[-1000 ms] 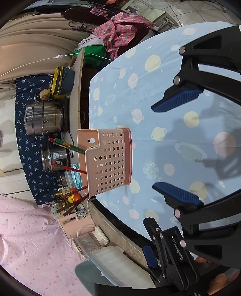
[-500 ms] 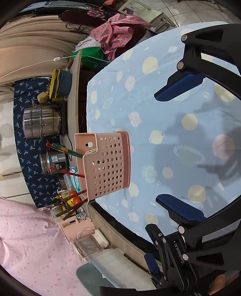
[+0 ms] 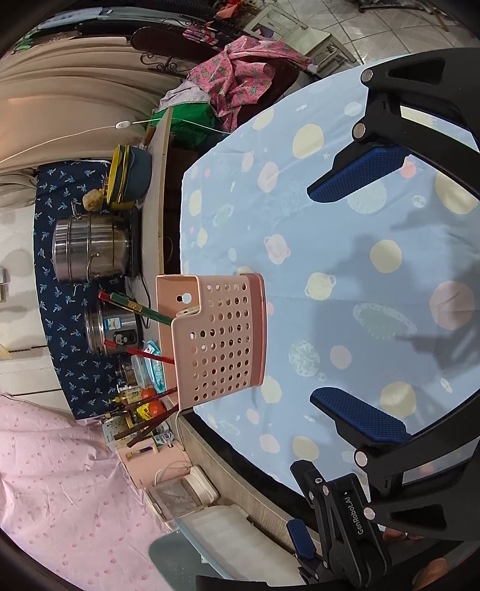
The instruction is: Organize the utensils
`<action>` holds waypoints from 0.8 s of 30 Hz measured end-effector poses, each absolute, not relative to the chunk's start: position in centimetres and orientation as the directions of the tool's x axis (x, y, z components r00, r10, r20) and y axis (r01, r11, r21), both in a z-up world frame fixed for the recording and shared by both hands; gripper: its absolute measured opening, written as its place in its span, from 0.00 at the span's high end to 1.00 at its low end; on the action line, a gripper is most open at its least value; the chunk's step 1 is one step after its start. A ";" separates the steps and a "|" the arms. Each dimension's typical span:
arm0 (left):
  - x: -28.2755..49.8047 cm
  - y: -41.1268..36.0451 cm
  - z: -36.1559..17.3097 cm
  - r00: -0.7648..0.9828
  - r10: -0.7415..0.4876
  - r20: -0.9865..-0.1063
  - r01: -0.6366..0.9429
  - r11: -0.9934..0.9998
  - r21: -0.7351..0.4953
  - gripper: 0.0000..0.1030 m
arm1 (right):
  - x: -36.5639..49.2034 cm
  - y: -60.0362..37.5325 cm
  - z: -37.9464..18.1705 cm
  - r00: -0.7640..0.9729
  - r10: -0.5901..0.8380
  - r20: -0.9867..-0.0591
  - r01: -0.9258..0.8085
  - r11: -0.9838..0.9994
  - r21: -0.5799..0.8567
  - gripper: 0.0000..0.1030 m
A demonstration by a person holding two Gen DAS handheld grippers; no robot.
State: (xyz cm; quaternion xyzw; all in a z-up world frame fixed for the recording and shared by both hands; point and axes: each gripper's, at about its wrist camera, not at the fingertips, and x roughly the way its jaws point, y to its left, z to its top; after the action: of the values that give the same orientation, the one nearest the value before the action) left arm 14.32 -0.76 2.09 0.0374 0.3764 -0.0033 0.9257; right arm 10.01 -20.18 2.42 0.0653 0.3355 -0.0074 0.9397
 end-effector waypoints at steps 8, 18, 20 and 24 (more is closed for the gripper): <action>14.3 -0.7 2.1 0.717 0.024 -0.697 0.033 0.997 0.068 0.07 | 10.0 -20.2 2.4 0.774 0.031 -0.632 0.057 0.991 0.118 0.07; 14.0 -0.7 2.3 0.724 0.033 -0.689 0.030 0.996 0.079 0.07 | 10.0 -20.0 2.1 0.772 0.031 -0.635 0.054 0.992 0.114 0.06; 13.9 -0.8 2.3 0.725 0.035 -0.688 0.031 0.996 0.083 0.07 | 10.0 -20.0 2.0 0.772 0.032 -0.635 0.053 0.992 0.114 0.06; 13.9 -0.9 2.3 0.724 0.040 -0.688 0.025 0.996 0.085 0.07 | 10.0 -20.0 2.0 0.773 0.029 -0.634 0.055 0.992 0.112 0.07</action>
State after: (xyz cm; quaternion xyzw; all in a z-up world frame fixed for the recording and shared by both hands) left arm 13.94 -0.86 2.35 0.0443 0.3713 0.0040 0.9275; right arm 9.99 -19.95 2.00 0.0623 0.3371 -0.0068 0.9394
